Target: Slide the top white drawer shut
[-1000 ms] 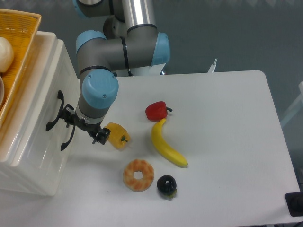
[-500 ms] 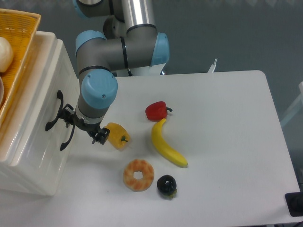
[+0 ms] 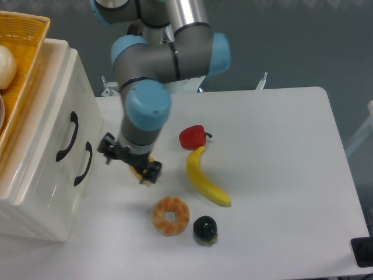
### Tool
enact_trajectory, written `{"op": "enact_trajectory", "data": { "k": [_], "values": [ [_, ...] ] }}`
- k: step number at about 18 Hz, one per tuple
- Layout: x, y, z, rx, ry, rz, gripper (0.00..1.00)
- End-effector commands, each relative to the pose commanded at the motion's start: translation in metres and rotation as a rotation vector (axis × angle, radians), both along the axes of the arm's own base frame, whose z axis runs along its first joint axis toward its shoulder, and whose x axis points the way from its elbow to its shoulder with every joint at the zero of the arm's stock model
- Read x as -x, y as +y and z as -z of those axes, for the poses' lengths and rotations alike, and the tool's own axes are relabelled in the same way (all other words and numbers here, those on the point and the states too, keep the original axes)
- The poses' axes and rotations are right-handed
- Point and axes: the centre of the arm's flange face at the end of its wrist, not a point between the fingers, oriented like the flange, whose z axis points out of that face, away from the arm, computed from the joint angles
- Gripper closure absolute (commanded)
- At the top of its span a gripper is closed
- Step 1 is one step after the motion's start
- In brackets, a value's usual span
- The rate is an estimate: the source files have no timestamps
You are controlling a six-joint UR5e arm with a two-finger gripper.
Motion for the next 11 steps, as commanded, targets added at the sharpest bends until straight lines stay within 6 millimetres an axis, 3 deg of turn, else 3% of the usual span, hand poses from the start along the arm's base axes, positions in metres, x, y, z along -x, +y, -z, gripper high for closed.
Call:
{"op": "enact_trajectory", "data": {
  "k": [5, 7, 11],
  "values": [
    [0.057, -0.037, -0.027, -0.017, 0.203, 0.231, 0.00],
    [0.070, -0.047, -0.030, 0.007, 0.243, 0.253, 0.00],
    [0.104, -0.090, -0.052, 0.013, 0.306, 0.242, 0.00]
  ]
}}
